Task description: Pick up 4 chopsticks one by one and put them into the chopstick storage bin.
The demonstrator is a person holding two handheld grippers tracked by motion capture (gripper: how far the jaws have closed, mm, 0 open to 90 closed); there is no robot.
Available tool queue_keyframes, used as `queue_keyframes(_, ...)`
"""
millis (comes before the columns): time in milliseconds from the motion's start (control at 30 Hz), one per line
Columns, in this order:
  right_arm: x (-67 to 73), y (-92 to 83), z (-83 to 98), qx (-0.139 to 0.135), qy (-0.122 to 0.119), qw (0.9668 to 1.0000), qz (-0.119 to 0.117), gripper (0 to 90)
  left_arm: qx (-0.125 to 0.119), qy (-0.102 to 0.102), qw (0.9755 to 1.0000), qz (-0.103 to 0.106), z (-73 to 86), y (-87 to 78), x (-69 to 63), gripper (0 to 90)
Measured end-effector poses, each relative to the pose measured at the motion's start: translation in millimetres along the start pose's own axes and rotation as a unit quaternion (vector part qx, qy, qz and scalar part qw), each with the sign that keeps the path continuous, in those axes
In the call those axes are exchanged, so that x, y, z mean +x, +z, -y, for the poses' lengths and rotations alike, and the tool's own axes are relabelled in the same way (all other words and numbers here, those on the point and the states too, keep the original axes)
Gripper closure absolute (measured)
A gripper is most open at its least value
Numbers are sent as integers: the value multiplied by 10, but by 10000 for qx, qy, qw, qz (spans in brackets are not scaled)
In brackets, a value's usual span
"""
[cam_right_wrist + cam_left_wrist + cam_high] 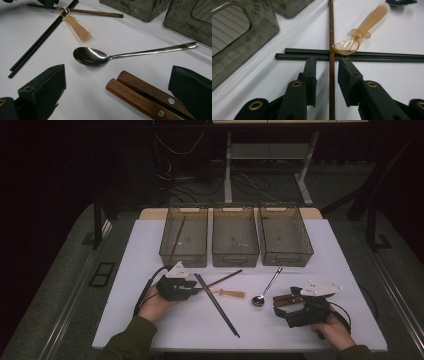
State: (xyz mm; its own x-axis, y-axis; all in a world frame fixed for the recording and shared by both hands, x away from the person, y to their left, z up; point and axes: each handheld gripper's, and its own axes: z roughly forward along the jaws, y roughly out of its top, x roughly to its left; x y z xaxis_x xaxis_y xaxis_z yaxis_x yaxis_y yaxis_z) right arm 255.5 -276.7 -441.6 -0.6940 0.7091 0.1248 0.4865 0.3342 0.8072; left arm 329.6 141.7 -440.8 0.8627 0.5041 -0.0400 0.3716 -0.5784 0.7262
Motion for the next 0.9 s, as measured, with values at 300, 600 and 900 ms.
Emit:
queue_keyframes(300, -2, 1, 1, -7, 8, 10000, -17, 15, 243, 186, 9995, 90, -19, 101, -42, 736)
queue_keyframes(600, -1, 1, 1, -4, 2, 10000, -16, 15, 277, 309, 9991, 15, -21, 112, -73, 785)
queue_keyframes(900, 1, 2, 1, -1, 5, 10000, -11, 15, 257, 263, 9993, 64, -17, 113, -53, 835)
